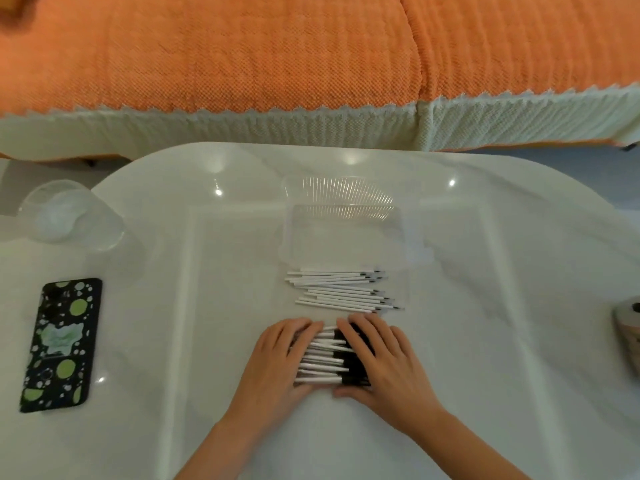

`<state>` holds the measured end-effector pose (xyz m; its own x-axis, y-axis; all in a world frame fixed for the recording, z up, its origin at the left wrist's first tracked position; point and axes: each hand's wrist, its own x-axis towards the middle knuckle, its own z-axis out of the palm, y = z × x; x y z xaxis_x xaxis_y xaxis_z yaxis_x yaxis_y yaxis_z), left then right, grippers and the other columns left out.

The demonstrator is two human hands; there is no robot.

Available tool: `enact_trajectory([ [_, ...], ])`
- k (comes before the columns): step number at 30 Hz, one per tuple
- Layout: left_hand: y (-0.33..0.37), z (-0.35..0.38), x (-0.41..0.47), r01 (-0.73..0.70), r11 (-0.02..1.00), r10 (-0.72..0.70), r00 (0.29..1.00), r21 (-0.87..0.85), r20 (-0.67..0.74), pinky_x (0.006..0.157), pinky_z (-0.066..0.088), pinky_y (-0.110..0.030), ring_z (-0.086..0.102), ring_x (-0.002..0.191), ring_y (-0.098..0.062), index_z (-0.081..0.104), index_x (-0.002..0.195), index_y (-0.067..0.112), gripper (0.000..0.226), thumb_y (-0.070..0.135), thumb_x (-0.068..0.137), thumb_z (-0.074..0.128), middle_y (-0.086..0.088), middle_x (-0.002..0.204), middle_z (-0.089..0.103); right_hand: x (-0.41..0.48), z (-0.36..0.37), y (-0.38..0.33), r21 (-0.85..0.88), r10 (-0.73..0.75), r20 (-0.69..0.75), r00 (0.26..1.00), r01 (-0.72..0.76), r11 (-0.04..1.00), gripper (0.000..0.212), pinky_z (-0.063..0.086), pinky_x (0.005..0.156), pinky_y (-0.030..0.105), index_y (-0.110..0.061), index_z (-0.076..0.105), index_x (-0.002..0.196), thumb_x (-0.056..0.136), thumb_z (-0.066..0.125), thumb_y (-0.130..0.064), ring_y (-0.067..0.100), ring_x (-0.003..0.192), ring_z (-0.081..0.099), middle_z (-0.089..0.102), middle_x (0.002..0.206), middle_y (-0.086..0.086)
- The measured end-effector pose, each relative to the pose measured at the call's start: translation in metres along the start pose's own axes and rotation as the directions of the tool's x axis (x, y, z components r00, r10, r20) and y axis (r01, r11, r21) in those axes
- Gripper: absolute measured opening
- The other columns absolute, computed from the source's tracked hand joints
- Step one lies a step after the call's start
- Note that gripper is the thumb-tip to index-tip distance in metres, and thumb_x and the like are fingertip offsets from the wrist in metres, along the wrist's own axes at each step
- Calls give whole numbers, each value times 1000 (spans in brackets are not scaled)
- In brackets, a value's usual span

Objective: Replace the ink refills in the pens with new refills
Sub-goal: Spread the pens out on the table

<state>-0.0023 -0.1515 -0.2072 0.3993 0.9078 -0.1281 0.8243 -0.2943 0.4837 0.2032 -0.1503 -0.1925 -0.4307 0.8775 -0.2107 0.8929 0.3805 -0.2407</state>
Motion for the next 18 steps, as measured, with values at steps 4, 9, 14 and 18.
enact_trajectory([
  [4,-12,9,-5,-89,996,88,994,-9,-58,106,27,-30,38,125,-13,26,145,29,73,68,86,42,7,140,37,-2,9,2,8,-25,-9,1000,25,1000,93,21,111,38,-17,31,147,78,38,-80,21,142,24,31,153,3],
  [9,-20,17,-7,-218,974,224,962,58,-155,111,25,-43,29,139,-13,30,146,24,79,69,83,49,6,147,36,3,17,8,-32,-174,-139,975,171,985,102,23,111,38,-12,29,147,76,38,-83,21,144,20,22,156,6],
  [14,-24,26,-5,-238,954,271,946,182,-180,109,26,-43,25,143,-19,32,146,17,82,71,85,42,-3,155,28,16,23,16,-130,-307,-230,924,284,950,90,24,112,44,-9,32,145,84,31,-75,29,144,19,23,155,13],
  [18,-28,30,-1,-240,926,299,938,293,-175,106,27,-42,23,143,-21,28,148,16,81,71,89,30,-5,156,25,16,29,18,-184,-316,-303,899,270,945,83,25,111,44,-8,35,143,90,22,-70,29,142,25,28,153,14],
])
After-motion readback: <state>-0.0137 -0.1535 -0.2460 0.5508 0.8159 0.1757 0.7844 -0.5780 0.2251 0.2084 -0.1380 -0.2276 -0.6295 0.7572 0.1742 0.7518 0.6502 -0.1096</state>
